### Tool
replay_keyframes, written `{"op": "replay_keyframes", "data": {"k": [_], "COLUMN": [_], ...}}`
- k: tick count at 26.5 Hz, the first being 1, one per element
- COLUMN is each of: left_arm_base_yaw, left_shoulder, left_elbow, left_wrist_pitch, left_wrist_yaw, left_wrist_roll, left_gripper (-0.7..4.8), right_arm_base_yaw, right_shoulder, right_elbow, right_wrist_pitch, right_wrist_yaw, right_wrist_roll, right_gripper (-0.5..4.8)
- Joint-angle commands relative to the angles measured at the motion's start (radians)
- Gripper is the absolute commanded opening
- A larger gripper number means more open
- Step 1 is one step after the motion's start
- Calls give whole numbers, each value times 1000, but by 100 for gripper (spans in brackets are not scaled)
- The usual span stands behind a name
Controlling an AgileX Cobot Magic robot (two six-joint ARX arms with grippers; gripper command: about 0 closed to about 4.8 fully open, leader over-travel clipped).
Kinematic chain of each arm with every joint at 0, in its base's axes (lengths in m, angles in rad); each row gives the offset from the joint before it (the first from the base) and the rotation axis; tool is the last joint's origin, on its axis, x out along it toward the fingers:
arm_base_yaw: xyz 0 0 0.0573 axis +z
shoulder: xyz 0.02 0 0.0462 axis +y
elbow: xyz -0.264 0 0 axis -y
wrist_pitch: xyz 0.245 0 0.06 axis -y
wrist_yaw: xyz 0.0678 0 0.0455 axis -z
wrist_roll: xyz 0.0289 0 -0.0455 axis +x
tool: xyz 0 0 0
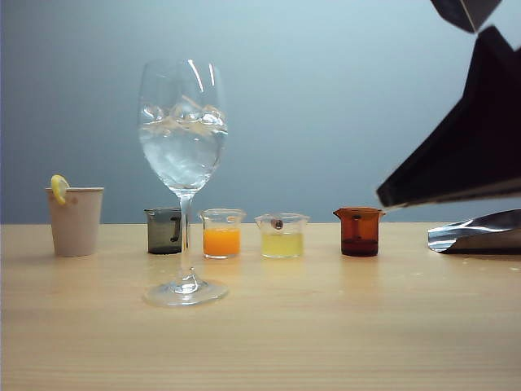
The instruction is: Pick up the first measuring cup from the left, pour the coconut rum inside into the goblet, and finally put the measuring cup back in its original place.
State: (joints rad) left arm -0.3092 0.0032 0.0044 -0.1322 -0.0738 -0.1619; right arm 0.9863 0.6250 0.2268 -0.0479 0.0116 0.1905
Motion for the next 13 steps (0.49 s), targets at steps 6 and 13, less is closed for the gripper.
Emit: {"op": "replay_keyframes", "data": {"k": [6, 13], "left_arm_base_yaw": [0, 0], "left_shoulder": [-2, -2], "left_elbow": [5, 5], "left_wrist_pitch": [-11, -10], "left_wrist_yaw": [7, 7], "left_wrist_roll": [19, 19], "left_gripper": [-5, -5], "right_arm_base_yaw": [0, -1], "right_shoulder": [-2, -2], "right_elbow": [-151, -226], "right_wrist_pitch": [246, 353], "right_wrist_yaw": [-16, -82], "right_wrist_roll": [7, 11], "right_gripper": [-5, -5]}}
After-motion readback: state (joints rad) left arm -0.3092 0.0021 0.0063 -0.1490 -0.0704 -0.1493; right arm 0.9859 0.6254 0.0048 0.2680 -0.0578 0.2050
